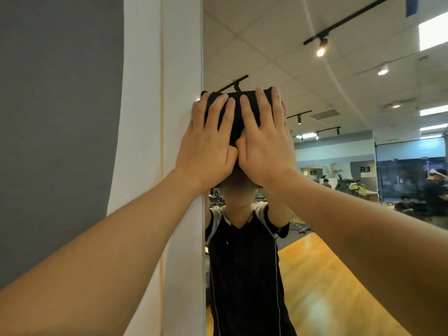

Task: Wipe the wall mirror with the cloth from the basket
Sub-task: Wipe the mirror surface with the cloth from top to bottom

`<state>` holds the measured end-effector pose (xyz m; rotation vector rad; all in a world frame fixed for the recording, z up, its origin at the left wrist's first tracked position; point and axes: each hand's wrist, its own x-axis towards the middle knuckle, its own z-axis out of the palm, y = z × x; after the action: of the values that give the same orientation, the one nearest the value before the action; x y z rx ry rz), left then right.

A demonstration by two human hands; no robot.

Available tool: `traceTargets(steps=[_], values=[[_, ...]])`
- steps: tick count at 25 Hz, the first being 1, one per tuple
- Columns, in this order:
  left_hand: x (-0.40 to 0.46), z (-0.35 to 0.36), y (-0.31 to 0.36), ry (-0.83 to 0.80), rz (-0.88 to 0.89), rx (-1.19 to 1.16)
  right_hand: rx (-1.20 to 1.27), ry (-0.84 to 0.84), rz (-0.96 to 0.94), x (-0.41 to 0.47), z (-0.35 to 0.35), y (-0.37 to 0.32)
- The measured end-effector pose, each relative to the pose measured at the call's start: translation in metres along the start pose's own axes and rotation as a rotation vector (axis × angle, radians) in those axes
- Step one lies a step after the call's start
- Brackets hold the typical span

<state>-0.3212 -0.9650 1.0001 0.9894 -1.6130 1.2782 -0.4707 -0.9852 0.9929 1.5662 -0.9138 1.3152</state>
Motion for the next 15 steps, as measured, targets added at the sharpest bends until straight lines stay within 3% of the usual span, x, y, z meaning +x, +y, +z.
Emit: traceTargets(steps=[15], values=[[-0.038, 0.015, 0.043, -0.063, -0.006, 0.073, 0.001, -0.003, -0.088, -0.054, -0.003, 0.028]])
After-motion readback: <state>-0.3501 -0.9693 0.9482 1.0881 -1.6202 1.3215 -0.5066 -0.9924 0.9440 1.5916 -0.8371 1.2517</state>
